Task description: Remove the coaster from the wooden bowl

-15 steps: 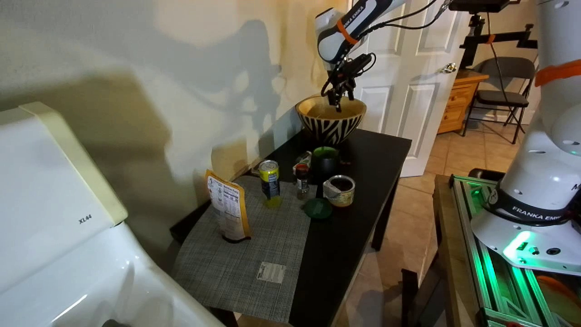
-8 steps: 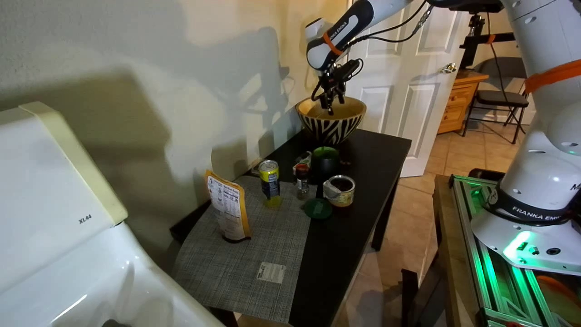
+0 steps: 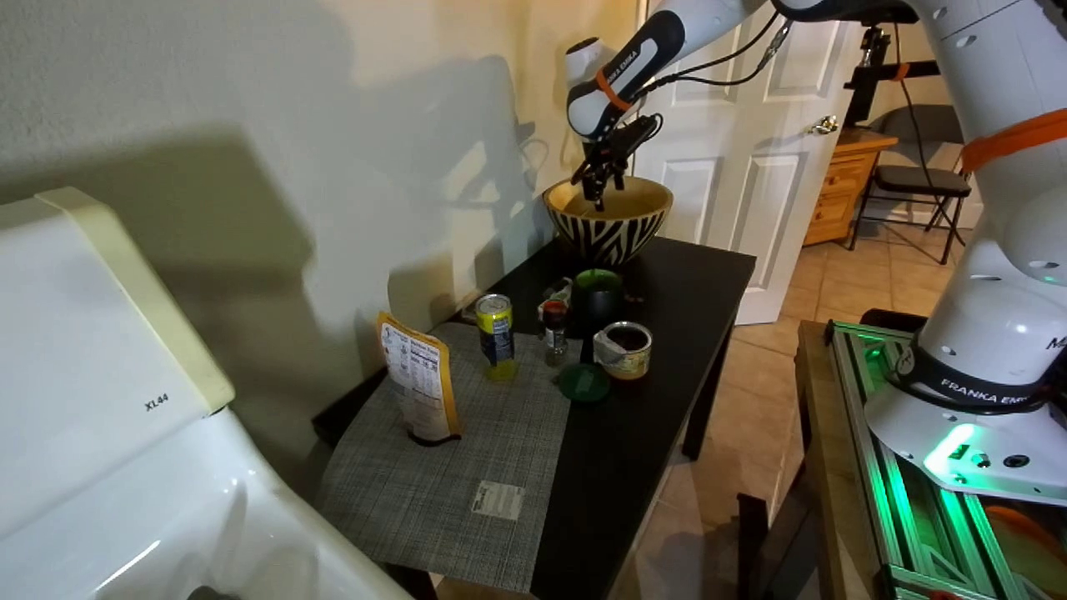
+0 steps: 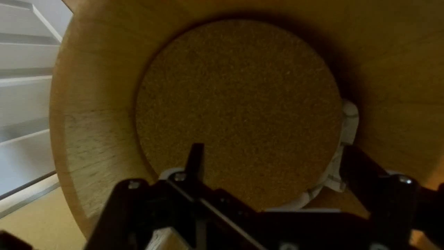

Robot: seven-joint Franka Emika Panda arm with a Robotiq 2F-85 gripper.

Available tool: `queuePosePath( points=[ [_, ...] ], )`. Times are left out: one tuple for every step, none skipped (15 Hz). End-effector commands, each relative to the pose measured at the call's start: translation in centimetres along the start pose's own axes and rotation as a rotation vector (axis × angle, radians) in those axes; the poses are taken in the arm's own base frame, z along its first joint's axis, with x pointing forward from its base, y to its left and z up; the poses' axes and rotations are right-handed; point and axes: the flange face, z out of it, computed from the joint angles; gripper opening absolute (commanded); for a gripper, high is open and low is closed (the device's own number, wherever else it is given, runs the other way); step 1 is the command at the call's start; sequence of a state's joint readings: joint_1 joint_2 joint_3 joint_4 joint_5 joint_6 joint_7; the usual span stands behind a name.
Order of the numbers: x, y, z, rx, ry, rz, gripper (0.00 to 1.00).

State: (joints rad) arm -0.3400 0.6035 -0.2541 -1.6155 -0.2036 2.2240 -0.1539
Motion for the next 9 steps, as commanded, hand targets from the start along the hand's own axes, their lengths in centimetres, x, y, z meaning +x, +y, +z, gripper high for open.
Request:
queuePosePath(
  points=[
    [0.2,-0.4,2.6,0.000,0.047,0.003,1.00],
    [0.1,-0.7,3.4,0.010,0.042,-0.008,1.00],
    [0.1,-0.9,4.2,0.018,0.034,-0.015,1.00],
    [0.0,-1.2,4.8,0.025,0.025,-0.024,1.00],
    [-0.1,-1.5,5.4,0.028,0.014,-0.031,1.00],
    [-0.2,-1.7,5.8,0.034,0.008,-0.041,1.00],
    [-0.2,-1.9,6.2,0.038,0.003,-0.048,1.00],
    [-0.3,-2.0,6.5,0.042,0.001,-0.060,1.00],
    [-0.4,-2.2,6.8,0.037,-0.002,-0.068,1.00]
  ],
)
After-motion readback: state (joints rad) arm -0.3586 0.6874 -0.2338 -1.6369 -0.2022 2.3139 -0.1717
